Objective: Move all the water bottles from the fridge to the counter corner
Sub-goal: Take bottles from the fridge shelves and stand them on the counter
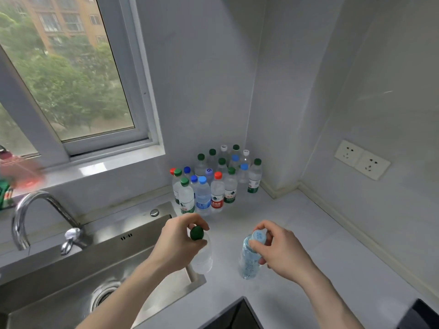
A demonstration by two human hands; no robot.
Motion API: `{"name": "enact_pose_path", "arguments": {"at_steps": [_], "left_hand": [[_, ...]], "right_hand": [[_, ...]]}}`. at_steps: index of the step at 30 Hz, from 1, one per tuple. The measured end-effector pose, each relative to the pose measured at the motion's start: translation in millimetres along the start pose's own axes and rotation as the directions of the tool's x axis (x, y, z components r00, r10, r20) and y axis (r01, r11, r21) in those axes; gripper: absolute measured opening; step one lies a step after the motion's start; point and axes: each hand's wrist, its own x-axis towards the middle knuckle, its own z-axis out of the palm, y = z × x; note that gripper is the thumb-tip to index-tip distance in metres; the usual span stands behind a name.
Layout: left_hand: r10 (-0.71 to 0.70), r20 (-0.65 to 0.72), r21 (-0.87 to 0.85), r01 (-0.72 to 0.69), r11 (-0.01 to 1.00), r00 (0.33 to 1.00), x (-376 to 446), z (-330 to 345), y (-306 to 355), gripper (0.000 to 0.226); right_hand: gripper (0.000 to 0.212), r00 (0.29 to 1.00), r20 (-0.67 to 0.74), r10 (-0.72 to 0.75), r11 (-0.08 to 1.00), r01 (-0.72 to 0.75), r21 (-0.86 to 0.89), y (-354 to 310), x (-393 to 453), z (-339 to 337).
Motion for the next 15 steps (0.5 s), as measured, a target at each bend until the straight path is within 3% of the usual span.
{"name": "enact_pose_path", "arguments": {"at_steps": [5,15], "left_hand": [[0.059,0.059,0.043,-0.061,0.997,0.997,48.4,-16.1,-23.6,0.032],[0.012,0.064,0.034,-0.014,0.999,0.998,115.0,-17.6,-62.0,0.030]], "right_hand": [[0.009,0.999,-0.024,0.021,1.000,-0.021,0.020,-17.7,36.2,26.3],[0.008,0.998,-0.026,0.062,0.998,-0.062,0.034,-34.0,77.7,42.0]]}}
